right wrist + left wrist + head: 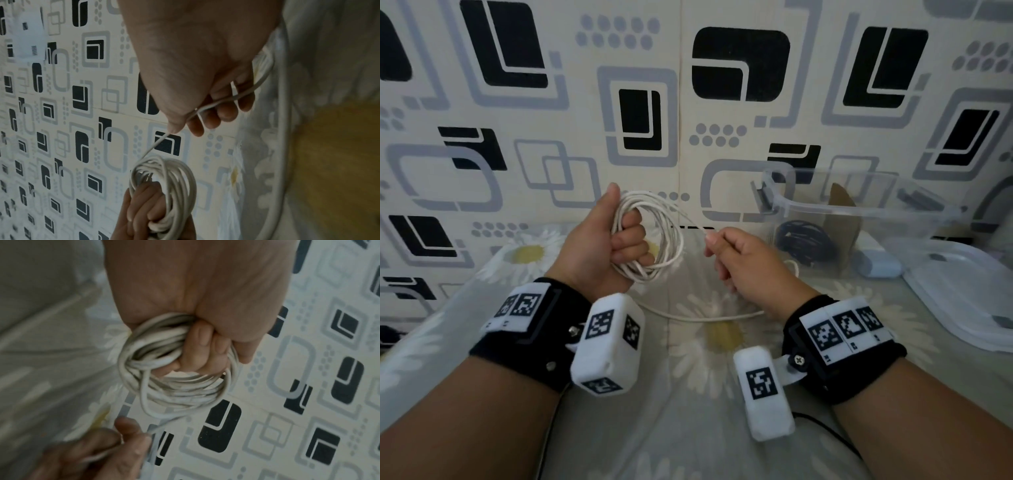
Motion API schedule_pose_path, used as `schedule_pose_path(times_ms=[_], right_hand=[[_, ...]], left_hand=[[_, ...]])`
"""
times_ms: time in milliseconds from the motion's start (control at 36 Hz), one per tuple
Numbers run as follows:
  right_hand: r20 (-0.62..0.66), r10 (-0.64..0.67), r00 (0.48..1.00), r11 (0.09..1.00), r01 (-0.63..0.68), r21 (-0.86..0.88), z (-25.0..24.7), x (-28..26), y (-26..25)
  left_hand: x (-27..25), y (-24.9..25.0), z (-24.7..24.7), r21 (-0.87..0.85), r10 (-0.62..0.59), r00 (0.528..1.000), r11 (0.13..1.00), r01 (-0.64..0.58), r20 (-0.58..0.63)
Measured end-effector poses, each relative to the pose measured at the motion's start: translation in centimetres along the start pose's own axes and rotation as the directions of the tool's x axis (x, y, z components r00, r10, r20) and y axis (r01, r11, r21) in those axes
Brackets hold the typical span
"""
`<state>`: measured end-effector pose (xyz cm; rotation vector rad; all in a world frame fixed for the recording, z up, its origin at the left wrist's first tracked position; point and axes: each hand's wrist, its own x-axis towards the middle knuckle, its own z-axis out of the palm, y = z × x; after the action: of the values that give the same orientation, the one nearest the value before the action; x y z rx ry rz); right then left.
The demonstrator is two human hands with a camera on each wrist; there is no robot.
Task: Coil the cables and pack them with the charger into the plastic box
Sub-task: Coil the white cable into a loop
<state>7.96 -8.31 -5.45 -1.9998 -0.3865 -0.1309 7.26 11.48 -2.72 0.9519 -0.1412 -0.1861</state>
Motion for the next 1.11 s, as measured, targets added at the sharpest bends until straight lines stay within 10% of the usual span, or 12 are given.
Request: schedule_pose_path(times_ms=[639, 806, 1111], right_hand=[[0.224, 0.036, 0.974, 0.994, -0.011, -0.112, 0.2, -0.4, 0.9], [0.298, 0.01, 0.954, 0.991, 0.029, -0.128, 0.5, -0.7, 0.6], [0.369, -0.099, 0.924, 0.985, 0.144, -0.095, 0.4, -1.4, -0.9]], left_hand=[[0.4, 2.1, -4.0, -0.594, 0.135, 0.949, 0.752, -0.286, -0.285], [0.3, 1.8, -4.3, -0.697, 0.183, 0.975, 0.683, -0.217, -0.125], [0.7, 1.1, -2.8, -0.502, 0.223, 0.972, 0.834, -0.23, -0.074]])
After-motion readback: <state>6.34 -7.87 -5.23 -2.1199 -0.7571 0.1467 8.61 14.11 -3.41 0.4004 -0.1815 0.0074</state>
